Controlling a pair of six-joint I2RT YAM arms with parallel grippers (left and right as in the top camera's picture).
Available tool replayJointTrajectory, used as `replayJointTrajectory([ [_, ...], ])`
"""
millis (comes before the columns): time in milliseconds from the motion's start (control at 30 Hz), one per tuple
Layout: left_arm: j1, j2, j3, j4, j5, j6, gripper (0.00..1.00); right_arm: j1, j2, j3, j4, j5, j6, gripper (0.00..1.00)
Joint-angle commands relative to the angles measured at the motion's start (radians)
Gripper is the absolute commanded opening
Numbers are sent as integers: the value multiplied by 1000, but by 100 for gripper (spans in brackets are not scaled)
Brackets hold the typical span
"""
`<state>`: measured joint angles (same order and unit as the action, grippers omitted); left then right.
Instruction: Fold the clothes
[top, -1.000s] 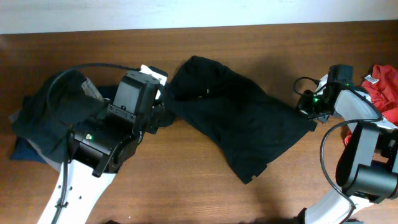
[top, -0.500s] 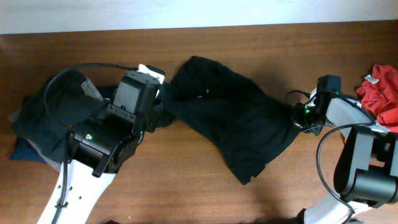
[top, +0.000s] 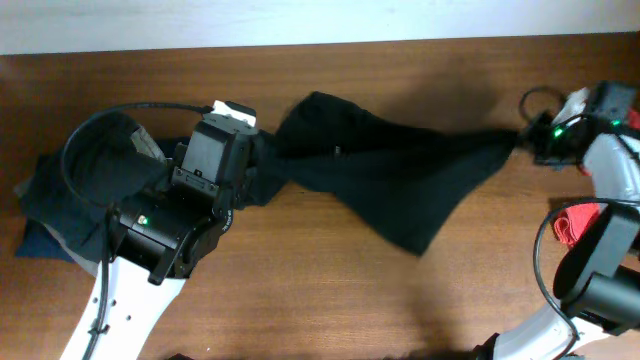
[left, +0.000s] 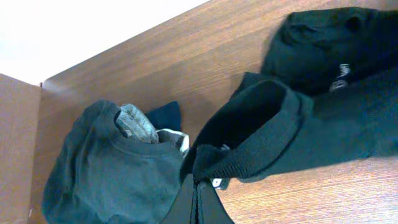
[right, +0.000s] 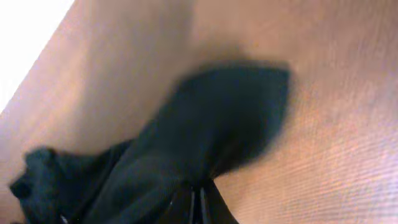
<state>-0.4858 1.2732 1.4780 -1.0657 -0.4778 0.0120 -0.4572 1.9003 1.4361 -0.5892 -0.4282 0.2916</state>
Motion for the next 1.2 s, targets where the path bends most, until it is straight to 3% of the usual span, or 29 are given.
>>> replayJointTrajectory([
  [0, 5, -11, 4, 8, -39, -17, 0, 0, -6, 16, 21, 16, -14, 5],
  [33, 5, -11, 4, 9, -39, -17, 0, 1, -3, 16, 25, 26, -14, 22],
  [67, 5, -11, 4, 9, -38, -17, 0, 0, -2, 16, 21, 25, -14, 55],
  [100, 5, -11, 4, 9, -35, -17, 0, 0, -2, 16, 7, 25, -14, 64],
  [133, 5, -11, 4, 9, -32, -16, 0, -1, -3, 16, -13, 24, -14, 68],
  [433, 5, -11, 4, 19, -13, -16, 0, 60, -4, 16, -325, -231, -178, 65],
  [567, 5, -11, 4, 32, -13, -16, 0, 188, -4, 14, -503, -229, -298, 65],
  [667, 5, -11, 4, 35, -13, -16, 1, 300, -4, 3, -570, -178, -303, 65],
  [867, 5, -11, 4, 35, -13, -16, 1, 480, -4, -104, -563, -79, -237, 65],
  [1167, 5, -11, 4, 36, -13, -16, 1, 619, -3, -316, -387, -71, -19, 68],
])
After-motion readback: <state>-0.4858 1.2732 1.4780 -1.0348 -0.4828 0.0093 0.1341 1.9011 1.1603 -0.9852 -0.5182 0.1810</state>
